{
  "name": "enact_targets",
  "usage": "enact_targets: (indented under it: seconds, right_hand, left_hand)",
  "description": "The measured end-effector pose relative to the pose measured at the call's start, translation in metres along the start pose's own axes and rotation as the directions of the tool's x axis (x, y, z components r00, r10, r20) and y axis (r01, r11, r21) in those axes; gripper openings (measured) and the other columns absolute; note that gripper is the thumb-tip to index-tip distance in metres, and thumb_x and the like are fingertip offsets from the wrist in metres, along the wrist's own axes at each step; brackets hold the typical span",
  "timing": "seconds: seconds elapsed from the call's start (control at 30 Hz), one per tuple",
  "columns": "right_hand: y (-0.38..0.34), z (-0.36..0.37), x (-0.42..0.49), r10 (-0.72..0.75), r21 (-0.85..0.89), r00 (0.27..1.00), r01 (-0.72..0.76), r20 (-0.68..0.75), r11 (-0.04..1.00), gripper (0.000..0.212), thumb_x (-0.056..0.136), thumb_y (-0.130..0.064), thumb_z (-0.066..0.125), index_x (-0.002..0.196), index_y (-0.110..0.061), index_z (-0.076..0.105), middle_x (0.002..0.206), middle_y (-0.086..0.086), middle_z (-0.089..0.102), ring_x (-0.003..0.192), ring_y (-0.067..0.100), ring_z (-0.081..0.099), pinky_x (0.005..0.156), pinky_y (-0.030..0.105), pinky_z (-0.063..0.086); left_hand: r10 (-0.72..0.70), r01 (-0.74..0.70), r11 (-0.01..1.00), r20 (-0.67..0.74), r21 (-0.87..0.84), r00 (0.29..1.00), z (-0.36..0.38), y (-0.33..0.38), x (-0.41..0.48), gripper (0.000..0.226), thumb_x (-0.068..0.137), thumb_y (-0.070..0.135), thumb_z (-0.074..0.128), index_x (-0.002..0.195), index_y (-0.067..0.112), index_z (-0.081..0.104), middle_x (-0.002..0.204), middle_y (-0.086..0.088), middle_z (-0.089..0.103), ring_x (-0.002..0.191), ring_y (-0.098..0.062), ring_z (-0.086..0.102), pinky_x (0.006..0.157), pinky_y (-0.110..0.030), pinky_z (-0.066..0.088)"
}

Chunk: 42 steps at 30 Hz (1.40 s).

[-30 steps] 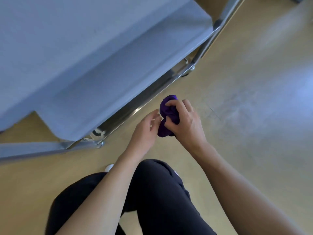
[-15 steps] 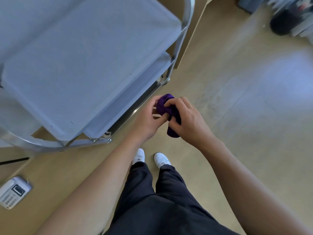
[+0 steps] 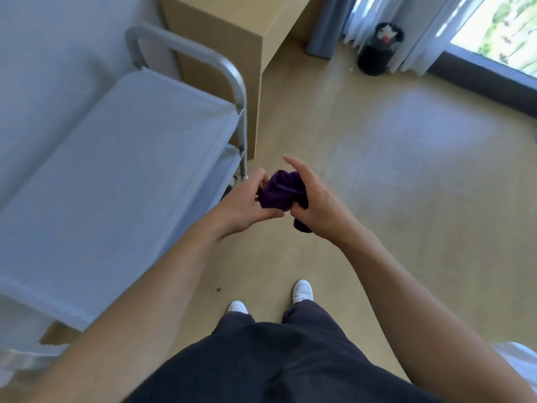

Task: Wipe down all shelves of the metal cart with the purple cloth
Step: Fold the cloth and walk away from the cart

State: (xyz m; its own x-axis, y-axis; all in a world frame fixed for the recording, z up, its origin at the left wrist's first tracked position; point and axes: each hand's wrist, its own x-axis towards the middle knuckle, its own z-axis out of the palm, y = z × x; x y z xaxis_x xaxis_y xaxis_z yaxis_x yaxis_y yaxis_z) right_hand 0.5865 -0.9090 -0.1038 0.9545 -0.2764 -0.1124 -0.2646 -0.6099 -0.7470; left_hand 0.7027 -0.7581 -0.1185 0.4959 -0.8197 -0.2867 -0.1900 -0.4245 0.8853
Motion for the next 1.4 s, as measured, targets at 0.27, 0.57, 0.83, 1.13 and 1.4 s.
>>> enact_targets:
  seconds: [0.27, 0.57, 0.83, 1.13, 1.4]
  right_hand:
    - [0.053, -0.072, 0.024, 0.245, -0.075, 0.967, -0.25, -0.067, 0.966, 0.051, 0.083, -0.018, 0.06, 0.132, -0.011, 0.046, 0.087, 0.003, 0.064, 0.077, 0.021, 0.061, 0.059, 0.026, 0.045]
    - [0.145, -0.181, 0.089, 0.224, -0.106, 0.969, -0.213, 0.103, 0.971, 0.011, 0.088, -0.018, 0.048, 0.088, -0.015, 0.059, 0.065, -0.003, 0.06, 0.053, 0.013, 0.06, 0.042, 0.014, 0.038]
    - [0.184, -0.246, 0.175, 0.1, -0.13, 0.988, -0.085, 0.118, 0.988, 0.021, 0.086, -0.022, 0.045, 0.107, -0.022, 0.046, 0.08, -0.001, 0.06, 0.071, 0.02, 0.06, 0.057, 0.033, 0.048]
    - [0.195, -0.268, 0.316, -0.005, -0.158, 0.967, 0.047, 0.255, 0.986, 0.029, 0.084, -0.035, 0.062, 0.109, -0.029, 0.05, 0.094, -0.007, 0.065, 0.082, 0.013, 0.063, 0.073, 0.036, 0.055]
    - [0.158, -0.27, 0.48, 0.016, -0.156, 0.977, 0.017, 0.212, 0.988, 0.012, 0.091, -0.033, 0.06, 0.101, -0.025, 0.059, 0.09, -0.006, 0.066, 0.083, 0.012, 0.063, 0.072, 0.032, 0.054]
  left_hand:
    - [0.081, -0.077, 0.997, -0.154, 0.032, 0.985, 0.029, 0.049, 0.086, 0.06, 0.073, 0.03, 0.081, 0.118, 0.031, 0.041, 0.093, 0.004, 0.062, 0.083, -0.011, 0.064, 0.075, -0.035, 0.058]
    - [-0.106, 0.099, 0.951, 0.007, 0.294, 0.994, 0.066, 0.102, 0.213, 0.029, 0.075, 0.025, 0.079, 0.099, 0.033, 0.064, 0.101, 0.006, 0.06, 0.094, -0.015, 0.062, 0.081, -0.033, 0.053]
    - [-0.068, 0.137, 0.92, -0.193, 0.368, 0.979, 0.052, 0.14, 0.296, 0.039, 0.07, 0.049, 0.08, 0.086, 0.019, 0.061, 0.104, 0.006, 0.06, 0.088, -0.013, 0.058, 0.074, -0.031, 0.05]
    - [-0.181, 0.192, 0.97, -0.084, 0.147, 0.98, -0.045, 0.129, 0.393, 0.046, 0.072, 0.035, 0.083, 0.102, 0.025, 0.048, 0.094, 0.001, 0.065, 0.079, -0.018, 0.065, 0.064, -0.033, 0.054]
    - [-0.178, 0.179, 0.984, -0.141, -0.005, 0.974, -0.167, 0.107, 0.48, 0.027, 0.091, 0.017, 0.061, 0.114, 0.02, 0.047, 0.103, -0.001, 0.063, 0.084, -0.018, 0.063, 0.065, -0.024, 0.048]
